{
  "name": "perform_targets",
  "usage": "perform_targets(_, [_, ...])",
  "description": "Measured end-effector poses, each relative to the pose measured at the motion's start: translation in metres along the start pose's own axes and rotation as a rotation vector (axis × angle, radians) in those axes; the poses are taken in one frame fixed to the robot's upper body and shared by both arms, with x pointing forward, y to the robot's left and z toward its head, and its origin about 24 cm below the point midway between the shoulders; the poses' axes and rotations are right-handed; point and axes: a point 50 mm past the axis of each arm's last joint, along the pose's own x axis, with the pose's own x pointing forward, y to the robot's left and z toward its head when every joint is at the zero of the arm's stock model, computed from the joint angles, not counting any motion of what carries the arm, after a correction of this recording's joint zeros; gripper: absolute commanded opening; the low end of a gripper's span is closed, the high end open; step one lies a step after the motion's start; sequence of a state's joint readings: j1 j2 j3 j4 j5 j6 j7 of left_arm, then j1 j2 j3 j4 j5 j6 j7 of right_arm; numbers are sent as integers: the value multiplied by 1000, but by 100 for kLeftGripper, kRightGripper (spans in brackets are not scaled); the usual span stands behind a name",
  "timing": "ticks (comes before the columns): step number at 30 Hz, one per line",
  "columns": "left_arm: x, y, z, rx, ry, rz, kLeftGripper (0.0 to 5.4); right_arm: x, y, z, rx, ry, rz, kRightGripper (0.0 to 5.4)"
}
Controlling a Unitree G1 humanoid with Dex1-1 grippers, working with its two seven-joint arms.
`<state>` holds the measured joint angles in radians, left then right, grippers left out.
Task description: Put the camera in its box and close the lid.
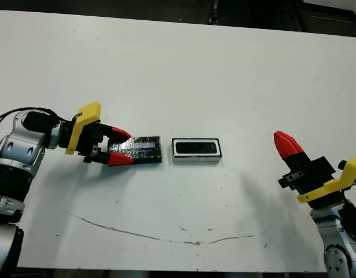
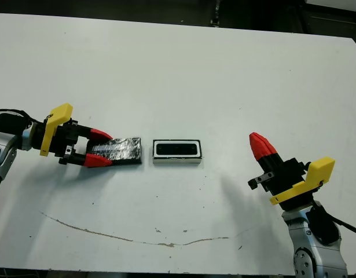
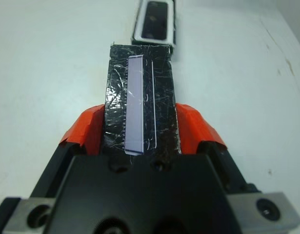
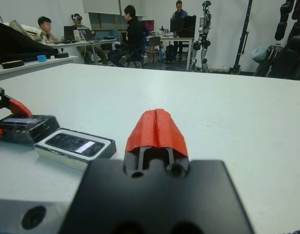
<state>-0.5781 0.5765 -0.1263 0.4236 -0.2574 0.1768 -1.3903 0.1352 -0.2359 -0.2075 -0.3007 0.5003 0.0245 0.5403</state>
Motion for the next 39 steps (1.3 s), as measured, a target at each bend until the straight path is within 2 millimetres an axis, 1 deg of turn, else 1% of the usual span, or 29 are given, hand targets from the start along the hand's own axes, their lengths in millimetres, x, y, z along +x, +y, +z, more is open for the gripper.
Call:
perform_targets(3, [-1,0,5,-34,-79,6,315,0,0,0,0,0,0,0])
perform_targets(6, [4,-1,7,-74,-149,-14,315,0,0,0,0,1,0,0])
perform_targets(11, [11,-3,14,-106,-199,-52,315,0,0,0,2,0,0,0])
perform_targets(16, [18,-4,21,-104,-206,-96,315,0,0,0,1,2,-1,0])
perform_targets(22, [34,-1,29,-100,-174,-167,315,0,1,-1,3,3,1,0])
perform_targets(27, [45,1,24,-108,-147,-175,315,0,1,-1,5,2,3,0])
perform_targets(32, [58,1,18,-125,-161,-144,315,0,1,-1,8,3,3,0])
perform_targets(39, [72,-1,20,-45,-180,-138,315,0,1,-1,6,6,2,0])
